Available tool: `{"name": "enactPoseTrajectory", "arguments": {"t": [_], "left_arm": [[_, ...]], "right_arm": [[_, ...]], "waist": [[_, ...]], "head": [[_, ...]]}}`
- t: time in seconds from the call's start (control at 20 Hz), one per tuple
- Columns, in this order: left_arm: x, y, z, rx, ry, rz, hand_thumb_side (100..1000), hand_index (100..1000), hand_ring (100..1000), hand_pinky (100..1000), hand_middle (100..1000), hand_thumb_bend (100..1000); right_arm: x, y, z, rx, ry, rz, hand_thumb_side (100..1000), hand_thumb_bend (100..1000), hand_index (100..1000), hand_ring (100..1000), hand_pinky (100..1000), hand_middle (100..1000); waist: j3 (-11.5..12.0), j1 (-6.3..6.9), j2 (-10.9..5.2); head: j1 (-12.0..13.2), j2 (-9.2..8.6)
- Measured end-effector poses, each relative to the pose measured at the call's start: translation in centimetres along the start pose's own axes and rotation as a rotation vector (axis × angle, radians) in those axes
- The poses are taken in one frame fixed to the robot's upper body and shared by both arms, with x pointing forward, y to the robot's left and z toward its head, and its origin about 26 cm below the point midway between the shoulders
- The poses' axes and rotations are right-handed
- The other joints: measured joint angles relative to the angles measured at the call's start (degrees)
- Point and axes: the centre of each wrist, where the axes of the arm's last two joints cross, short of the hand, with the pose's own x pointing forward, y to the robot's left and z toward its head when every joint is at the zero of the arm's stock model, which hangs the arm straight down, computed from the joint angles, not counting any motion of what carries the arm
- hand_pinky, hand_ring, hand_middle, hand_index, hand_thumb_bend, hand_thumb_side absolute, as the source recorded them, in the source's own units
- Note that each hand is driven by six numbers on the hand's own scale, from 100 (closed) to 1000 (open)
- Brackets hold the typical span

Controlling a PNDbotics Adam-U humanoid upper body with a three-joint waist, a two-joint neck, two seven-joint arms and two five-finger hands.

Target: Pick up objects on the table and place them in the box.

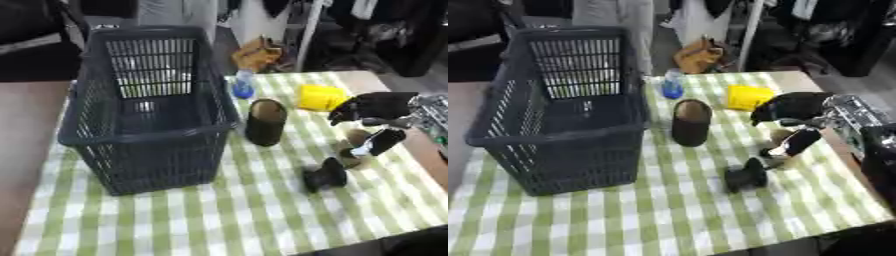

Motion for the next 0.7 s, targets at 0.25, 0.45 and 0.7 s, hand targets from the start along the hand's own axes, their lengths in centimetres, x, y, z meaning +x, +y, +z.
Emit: {"name": "enactPoseTrajectory", "arguments": {"t": [0.25,0.45,0.7], "left_arm": [[0.0,0.0,0.0,0.000,0.000,0.000,932,804,794,388,734,442],[0.0,0.0,0.0,0.000,0.000,0.000,933,804,794,388,734,442],[0.0,0.0,0.0,0.000,0.000,0.000,933,804,794,388,734,443]], "right_arm": [[0.1,0.1,-0.1,0.008,-0.005,-0.005,855,457,881,886,876,853],[0.4,0.4,-0.6,0.034,-0.011,-0.011,876,461,880,885,874,852],[1.1,0.6,-1.7,0.061,-0.028,-0.018,892,463,878,883,872,850]], "waist": [[0.0,0.00,0.00],[0.0,0.00,0.00],[0.1,0.00,0.00]], "head": [[0.0,0.00],[0.0,0.00],[0.0,0.00]]}}
